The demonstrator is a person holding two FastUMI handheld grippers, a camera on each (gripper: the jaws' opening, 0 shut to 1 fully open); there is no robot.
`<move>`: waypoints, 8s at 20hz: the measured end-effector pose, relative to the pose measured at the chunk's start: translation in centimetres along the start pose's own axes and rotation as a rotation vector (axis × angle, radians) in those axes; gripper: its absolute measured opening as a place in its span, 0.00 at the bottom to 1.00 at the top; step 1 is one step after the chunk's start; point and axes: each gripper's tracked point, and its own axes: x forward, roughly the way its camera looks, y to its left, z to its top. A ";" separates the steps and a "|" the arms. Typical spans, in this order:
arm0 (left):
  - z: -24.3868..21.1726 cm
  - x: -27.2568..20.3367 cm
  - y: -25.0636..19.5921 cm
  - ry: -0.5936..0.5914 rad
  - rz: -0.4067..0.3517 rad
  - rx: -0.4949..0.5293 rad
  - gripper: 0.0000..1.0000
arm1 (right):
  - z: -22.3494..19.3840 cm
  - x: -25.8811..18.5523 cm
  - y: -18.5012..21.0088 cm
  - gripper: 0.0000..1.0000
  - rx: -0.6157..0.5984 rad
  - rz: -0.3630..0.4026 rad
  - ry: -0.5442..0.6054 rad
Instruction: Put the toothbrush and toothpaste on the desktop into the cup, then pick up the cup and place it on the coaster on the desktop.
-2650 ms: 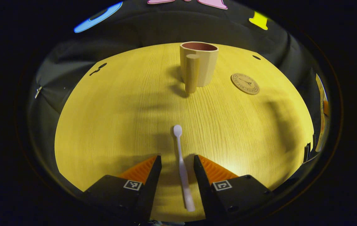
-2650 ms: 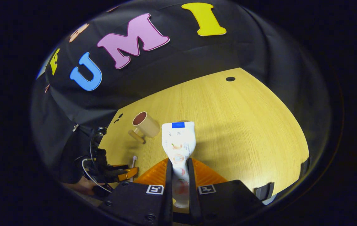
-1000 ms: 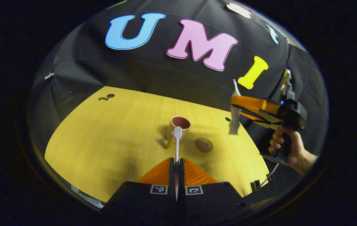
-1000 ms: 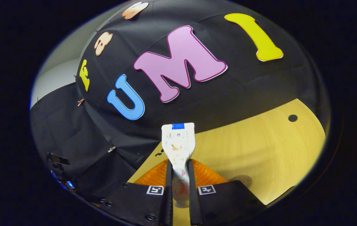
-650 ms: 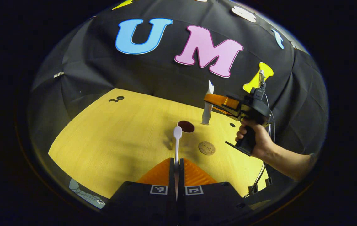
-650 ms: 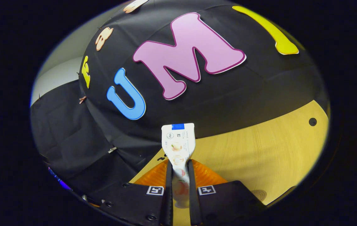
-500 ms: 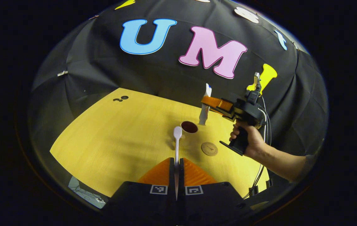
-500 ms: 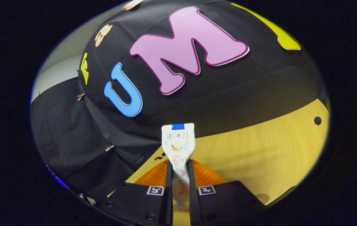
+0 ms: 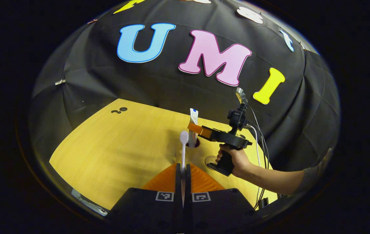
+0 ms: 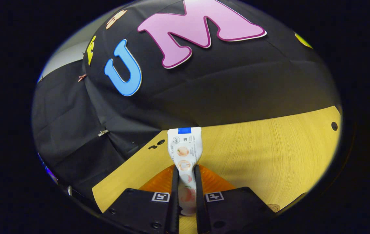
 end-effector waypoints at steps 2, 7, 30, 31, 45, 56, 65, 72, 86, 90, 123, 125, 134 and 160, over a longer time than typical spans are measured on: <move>0.3 0.6 -0.2 -0.004 -0.008 -0.001 0.06 | 0.1 -0.2 0.1 0.27 -0.010 0.012 0.007; 1.5 2.3 -0.7 -0.023 -0.042 0.001 0.06 | -1.1 -1.9 -0.1 0.32 -0.047 0.013 0.067; 15.1 18.2 -4.6 -0.299 -0.186 0.073 0.06 | -8.2 -26.3 -4.0 0.53 0.116 -0.190 0.180; 15.1 19.0 -4.7 -0.306 -0.182 0.077 0.06 | -8.6 -27.6 -4.3 0.53 0.135 -0.207 0.183; 10.5 27.1 -2.6 -0.286 -0.096 0.119 0.06 | -10.6 -37.7 -6.6 0.53 0.232 -0.405 0.196; 8.3 26.6 -2.1 -0.247 -0.126 0.058 0.22 | -10.2 -38.4 -6.6 0.53 0.223 -0.414 0.180; 6.4 21.8 -1.4 -0.177 -0.147 0.140 0.54 | -9.7 -37.3 -5.2 0.53 0.230 -0.389 0.163; 3.4 18.0 1.3 0.005 -0.117 0.280 0.67 | -9.8 -36.4 -5.1 0.53 0.214 -0.377 0.159; -8.2 21.2 2.2 0.574 -0.156 0.474 0.87 | -11.8 -37.4 -5.9 0.53 0.227 -0.447 0.146; -8.1 23.0 1.8 0.587 -0.128 0.466 0.85 | -12.7 -38.4 -6.2 0.53 0.250 -0.474 0.141; -8.7 21.8 -11.4 0.467 -0.250 0.479 0.22 | -13.8 -43.8 -7.3 0.53 0.321 -0.563 0.072; -9.2 22.3 -12.2 0.469 -0.251 0.496 0.22 | -14.0 -44.7 -7.6 0.53 0.326 -0.580 0.066; -10.4 23.6 -12.3 0.477 -0.253 0.514 0.22 | -14.8 -46.8 -8.9 0.53 0.367 -0.646 0.053; -9.3 16.9 -11.5 0.371 -0.266 0.552 0.91 | -12.0 -44.5 -7.5 0.53 0.321 -0.601 0.046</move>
